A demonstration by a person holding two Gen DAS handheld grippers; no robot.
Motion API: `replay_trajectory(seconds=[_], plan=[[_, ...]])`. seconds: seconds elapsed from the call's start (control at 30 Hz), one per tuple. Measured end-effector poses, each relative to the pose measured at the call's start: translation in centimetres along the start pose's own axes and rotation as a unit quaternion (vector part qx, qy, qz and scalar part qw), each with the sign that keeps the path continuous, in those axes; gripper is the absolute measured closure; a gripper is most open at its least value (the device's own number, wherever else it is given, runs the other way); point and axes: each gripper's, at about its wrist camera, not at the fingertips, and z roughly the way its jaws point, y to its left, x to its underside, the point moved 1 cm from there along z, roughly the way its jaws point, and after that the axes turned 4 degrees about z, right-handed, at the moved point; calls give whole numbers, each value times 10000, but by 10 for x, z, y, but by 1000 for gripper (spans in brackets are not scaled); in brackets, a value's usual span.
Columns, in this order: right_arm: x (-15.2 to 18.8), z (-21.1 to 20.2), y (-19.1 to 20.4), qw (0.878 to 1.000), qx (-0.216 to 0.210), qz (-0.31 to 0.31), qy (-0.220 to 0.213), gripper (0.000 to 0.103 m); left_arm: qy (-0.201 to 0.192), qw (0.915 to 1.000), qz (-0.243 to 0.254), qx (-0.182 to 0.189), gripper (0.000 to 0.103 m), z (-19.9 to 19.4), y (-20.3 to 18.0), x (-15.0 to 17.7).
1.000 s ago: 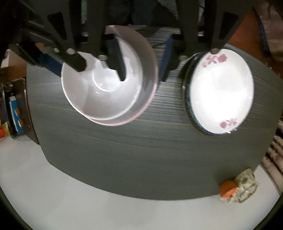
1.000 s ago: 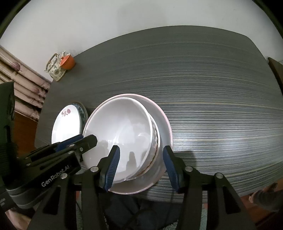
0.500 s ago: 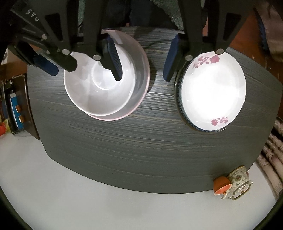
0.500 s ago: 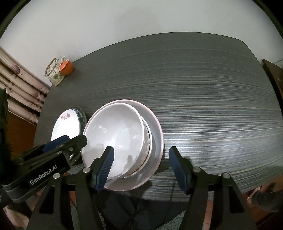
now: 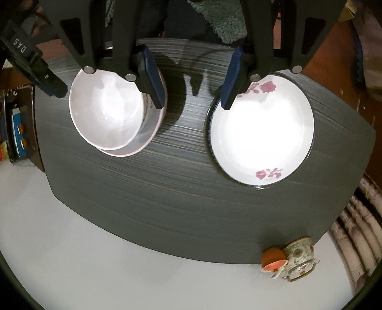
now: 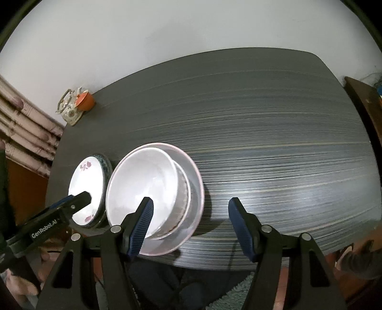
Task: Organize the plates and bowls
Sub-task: 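Open both tools and withdraw from the bowl stack, then grasp the rim of the pink-rimmed bowl stack with both tools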
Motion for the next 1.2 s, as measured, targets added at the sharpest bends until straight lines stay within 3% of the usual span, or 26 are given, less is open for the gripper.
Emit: replay_trajectory(seconds=[0.6, 1.2], plan=[[4, 9, -39, 9976, 7, 638, 268, 40, 543, 9933, -695, 747, 53, 27, 17, 6], [3, 37, -40, 9964, 62, 578, 617, 54, 741, 9907, -891, 712, 53, 51, 13, 6]])
